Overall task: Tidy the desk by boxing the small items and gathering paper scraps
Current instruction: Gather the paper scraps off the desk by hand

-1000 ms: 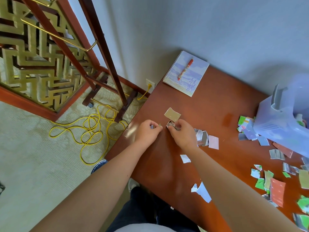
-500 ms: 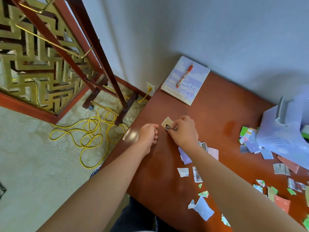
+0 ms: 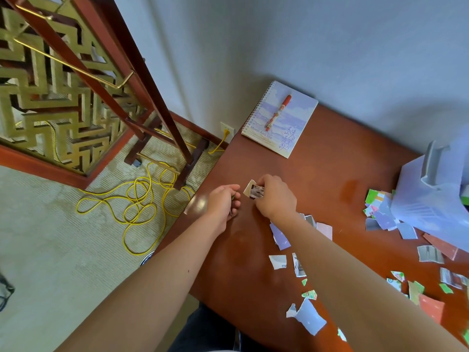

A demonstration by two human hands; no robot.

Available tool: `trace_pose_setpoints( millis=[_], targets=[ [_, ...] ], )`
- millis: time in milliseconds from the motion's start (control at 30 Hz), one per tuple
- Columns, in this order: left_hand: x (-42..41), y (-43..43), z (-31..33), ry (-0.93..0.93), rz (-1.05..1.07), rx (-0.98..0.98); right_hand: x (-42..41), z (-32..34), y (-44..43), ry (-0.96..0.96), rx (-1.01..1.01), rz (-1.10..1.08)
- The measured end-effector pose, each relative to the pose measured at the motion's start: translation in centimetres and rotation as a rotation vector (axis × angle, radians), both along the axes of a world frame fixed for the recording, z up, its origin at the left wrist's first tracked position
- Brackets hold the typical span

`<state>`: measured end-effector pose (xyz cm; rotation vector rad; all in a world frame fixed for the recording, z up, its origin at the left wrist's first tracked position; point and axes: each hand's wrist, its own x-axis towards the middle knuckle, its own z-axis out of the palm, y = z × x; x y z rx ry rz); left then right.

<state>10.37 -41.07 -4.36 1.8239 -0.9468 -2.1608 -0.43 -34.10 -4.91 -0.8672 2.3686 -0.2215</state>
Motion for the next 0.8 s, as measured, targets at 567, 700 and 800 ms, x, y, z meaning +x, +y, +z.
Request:
trace_pose_setpoints(
  millis=[567,700,800],
  targets=[
    [0.4,0.5,-1.2,-0.057,-0.173,-0.16,-0.2,-0.2,-0.2,0.094,0.02,0.036],
    [0.3,0.6,-1.3,-0.102,-0.304,-0.236,-0.3,-0.4,-0.5,0.079,0.051,0.037],
    [0.0,0.6,-1.4,-0.122,-0.343,-0.246,-0.1,-0.4,-0.5,0.092,0.045,0.051]
  ],
)
